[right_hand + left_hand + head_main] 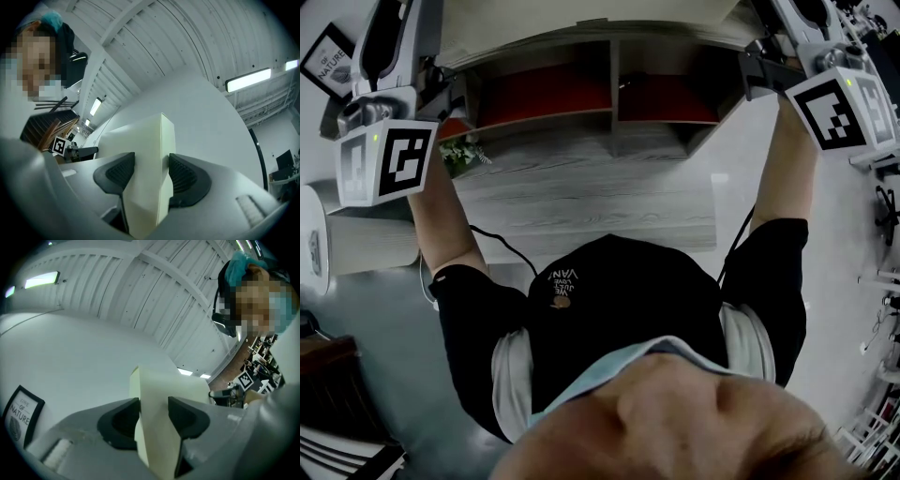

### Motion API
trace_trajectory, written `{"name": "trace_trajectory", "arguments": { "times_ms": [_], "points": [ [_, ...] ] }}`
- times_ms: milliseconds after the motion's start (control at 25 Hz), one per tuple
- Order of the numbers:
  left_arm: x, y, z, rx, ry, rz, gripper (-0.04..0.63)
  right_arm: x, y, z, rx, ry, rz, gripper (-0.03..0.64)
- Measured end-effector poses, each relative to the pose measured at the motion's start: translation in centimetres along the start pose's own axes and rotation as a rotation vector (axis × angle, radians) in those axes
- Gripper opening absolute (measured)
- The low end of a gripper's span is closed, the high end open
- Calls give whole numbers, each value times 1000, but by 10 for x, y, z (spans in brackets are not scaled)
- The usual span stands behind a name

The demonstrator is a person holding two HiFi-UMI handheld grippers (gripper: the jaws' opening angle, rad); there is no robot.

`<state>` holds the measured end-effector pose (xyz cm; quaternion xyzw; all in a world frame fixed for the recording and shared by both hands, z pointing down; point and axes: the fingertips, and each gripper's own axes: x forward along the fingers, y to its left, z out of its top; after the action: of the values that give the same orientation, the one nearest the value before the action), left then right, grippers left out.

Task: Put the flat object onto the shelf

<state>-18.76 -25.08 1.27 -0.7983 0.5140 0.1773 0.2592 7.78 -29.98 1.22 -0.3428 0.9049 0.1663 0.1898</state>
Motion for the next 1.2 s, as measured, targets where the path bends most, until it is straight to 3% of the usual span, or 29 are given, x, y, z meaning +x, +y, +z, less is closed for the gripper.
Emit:
{"name": "trace_trajectory", "arguments": {
  "times_ms": [1200],
  "points": [
    [47, 19, -61, 22, 96, -58, 201, 23, -53, -45, -12, 125, -94, 218]
  ]
}}
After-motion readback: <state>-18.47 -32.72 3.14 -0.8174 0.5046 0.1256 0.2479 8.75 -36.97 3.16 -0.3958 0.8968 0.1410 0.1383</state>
